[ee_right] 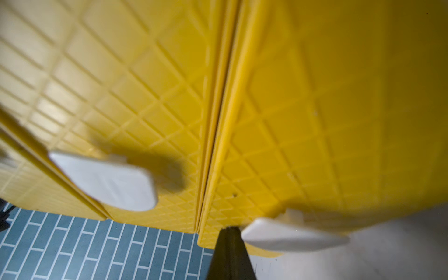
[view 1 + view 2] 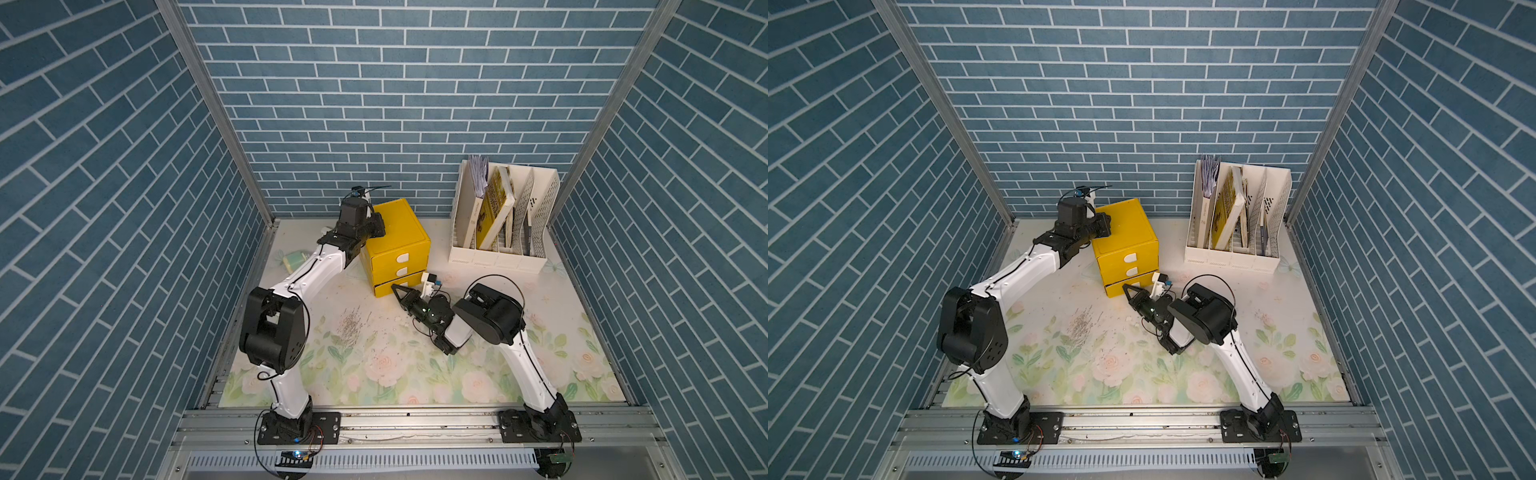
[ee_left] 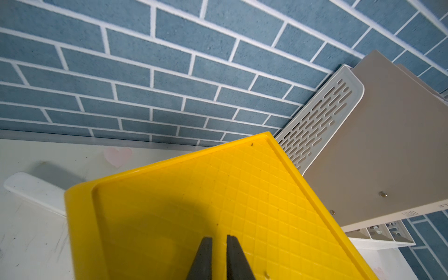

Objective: Place the wired earphones into the drawer by color
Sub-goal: Close the drawer in the storage box, then reset both arms

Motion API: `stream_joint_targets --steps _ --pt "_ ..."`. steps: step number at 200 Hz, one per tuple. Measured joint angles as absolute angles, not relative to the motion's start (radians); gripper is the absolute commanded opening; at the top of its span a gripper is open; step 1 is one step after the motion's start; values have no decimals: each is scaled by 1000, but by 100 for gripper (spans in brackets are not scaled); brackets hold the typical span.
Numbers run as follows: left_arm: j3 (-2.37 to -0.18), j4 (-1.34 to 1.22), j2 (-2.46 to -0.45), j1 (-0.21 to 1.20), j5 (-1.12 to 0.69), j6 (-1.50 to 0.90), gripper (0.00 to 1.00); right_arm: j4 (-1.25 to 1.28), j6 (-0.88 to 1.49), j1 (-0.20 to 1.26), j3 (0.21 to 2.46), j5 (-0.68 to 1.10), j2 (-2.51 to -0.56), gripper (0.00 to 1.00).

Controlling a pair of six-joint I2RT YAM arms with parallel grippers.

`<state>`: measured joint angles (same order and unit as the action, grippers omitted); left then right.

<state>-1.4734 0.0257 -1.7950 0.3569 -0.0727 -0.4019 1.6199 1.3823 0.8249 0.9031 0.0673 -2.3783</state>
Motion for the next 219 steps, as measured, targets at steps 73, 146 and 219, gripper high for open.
stream_joint_targets --steps 73,146,219 --pt "-1454 1 -1789 373 -66 -380 17 1586 1378 822 952 78 -2392 0" --pt "-1420 34 -1716 397 -103 -406 54 1604 1338 815 696 71 -2248 0" --pt "-1446 103 -1179 434 -77 -422 100 883 953 815 335 -81 -1179 63"
